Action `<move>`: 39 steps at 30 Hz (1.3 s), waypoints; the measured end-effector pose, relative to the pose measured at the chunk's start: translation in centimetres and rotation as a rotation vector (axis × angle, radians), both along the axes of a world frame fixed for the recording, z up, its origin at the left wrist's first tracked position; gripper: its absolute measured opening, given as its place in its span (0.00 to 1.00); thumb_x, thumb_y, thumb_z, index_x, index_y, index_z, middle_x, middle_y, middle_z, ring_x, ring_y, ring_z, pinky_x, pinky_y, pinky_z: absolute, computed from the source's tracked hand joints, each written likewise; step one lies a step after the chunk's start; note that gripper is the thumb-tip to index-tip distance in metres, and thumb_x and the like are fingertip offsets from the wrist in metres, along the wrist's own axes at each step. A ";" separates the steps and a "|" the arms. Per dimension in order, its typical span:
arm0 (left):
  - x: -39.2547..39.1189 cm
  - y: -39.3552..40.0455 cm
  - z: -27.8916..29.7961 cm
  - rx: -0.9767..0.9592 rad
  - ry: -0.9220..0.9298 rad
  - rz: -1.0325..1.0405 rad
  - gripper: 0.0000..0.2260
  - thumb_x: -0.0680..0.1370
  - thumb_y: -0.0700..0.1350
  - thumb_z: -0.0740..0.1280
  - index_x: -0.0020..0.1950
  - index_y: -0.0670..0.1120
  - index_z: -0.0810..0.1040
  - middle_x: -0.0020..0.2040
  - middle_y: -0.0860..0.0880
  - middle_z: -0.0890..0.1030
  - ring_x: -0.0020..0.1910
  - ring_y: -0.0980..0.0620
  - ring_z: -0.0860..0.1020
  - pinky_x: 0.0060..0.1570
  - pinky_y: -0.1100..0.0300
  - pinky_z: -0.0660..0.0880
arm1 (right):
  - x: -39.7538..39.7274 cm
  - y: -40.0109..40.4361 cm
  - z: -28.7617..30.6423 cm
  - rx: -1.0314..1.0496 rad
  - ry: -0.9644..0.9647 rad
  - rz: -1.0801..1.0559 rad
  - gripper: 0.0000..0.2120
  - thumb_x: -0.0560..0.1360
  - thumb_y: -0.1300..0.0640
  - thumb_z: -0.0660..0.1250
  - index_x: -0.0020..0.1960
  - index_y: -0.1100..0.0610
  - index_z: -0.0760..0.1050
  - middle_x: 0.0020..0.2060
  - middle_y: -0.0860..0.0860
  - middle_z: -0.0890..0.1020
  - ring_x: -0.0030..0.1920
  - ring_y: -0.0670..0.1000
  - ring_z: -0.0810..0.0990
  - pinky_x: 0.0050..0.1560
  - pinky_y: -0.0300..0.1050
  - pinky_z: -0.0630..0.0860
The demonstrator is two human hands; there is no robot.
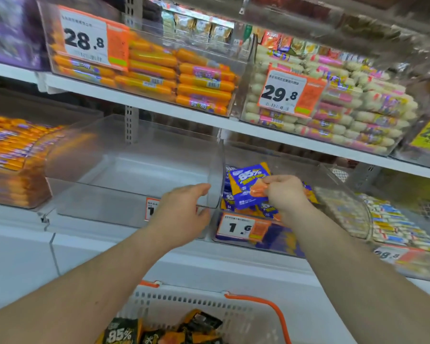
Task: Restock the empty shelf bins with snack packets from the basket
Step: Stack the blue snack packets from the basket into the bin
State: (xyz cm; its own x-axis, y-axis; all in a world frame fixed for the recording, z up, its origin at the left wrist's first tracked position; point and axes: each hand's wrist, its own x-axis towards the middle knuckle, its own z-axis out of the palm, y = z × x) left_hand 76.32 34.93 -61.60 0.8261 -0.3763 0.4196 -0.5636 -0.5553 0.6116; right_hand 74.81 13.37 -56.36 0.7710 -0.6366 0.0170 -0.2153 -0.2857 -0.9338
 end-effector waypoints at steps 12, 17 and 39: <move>0.2 -1.1 -1.7 0.322 -0.165 0.035 0.22 0.76 0.48 0.65 0.71 0.54 0.71 0.69 0.55 0.74 0.69 0.53 0.69 0.65 0.59 0.53 | 0.5 1.2 -2.1 -0.569 0.475 0.311 0.10 0.76 0.55 0.66 0.56 0.51 0.81 0.57 0.51 0.80 0.57 0.55 0.76 0.57 0.52 0.77; -0.1 -0.6 -0.8 0.102 -0.412 0.026 0.16 0.67 0.46 0.60 0.51 0.44 0.80 0.51 0.46 0.80 0.50 0.41 0.77 0.52 0.50 0.71 | 0.1 1.0 -3.6 -0.859 0.174 0.113 0.11 0.72 0.57 0.67 0.53 0.53 0.81 0.57 0.55 0.77 0.56 0.58 0.75 0.55 0.53 0.76; 0.7 10.5 -6.9 1.236 0.623 -0.392 0.23 0.81 0.54 0.60 0.74 0.47 0.68 0.71 0.49 0.71 0.68 0.48 0.70 0.67 0.48 0.68 | -8.5 23.0 -36.0 -0.214 0.833 0.929 0.26 0.73 0.63 0.67 0.66 0.44 0.68 0.55 0.44 0.79 0.49 0.49 0.80 0.47 0.47 0.81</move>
State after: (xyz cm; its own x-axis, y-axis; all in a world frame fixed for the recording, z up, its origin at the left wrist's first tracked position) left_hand 77.00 45.43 -68.52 0.5100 -0.4676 -0.7220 -0.6266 -0.7770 0.0606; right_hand 66.32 36.34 -92.36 0.7512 0.1045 -0.6518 -0.3515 -0.7724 -0.5290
